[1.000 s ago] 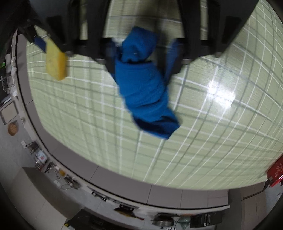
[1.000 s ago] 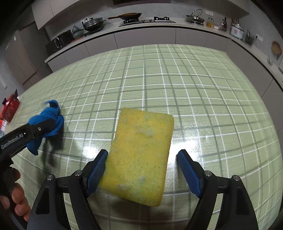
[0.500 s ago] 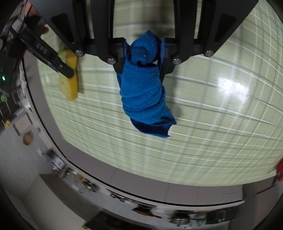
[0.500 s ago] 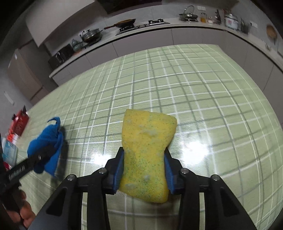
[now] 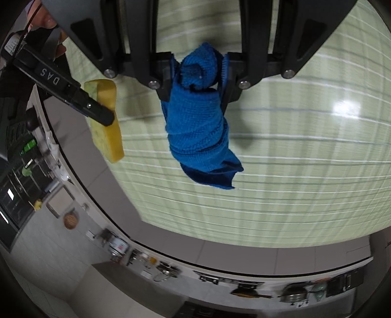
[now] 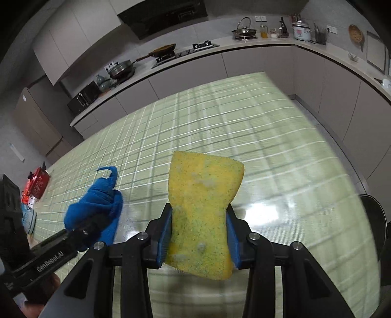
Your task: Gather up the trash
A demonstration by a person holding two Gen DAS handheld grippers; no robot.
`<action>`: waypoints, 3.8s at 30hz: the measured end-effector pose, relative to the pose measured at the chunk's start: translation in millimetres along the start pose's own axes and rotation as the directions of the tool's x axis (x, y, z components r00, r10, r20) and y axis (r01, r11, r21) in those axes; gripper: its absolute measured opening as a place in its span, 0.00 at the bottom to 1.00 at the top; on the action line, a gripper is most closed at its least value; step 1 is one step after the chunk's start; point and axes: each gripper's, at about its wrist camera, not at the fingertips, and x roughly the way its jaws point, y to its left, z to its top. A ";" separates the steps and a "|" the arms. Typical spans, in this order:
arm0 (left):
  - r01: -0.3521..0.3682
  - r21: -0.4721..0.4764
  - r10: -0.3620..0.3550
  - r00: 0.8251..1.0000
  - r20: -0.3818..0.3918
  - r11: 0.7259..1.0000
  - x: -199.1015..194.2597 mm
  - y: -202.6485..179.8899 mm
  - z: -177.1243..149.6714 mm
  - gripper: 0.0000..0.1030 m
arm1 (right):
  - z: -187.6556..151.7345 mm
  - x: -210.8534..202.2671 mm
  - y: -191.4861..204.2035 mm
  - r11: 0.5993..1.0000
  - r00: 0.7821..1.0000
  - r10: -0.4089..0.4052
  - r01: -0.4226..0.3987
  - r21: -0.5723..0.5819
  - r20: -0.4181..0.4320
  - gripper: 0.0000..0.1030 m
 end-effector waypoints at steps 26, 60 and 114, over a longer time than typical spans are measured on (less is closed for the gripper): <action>0.076 0.052 -0.070 0.991 -0.113 0.996 124.5 -334.3 -90.2 0.27 | -27.0 -127.0 -429.6 0.988 0.998 0.012 -0.002 0.152 -0.062 0.41; -0.188 0.050 0.195 0.964 -0.179 0.981 218.8 -377.8 -149.6 0.61 | -50.1 -19.0 -526.4 0.981 0.974 0.085 -0.044 0.188 -0.212 0.63; -0.388 -0.036 0.380 0.873 0.304 0.921 -163.8 -421.3 -344.1 0.88 | -255.3 -475.6 -342.3 0.984 0.983 -0.023 0.056 -0.171 0.184 0.78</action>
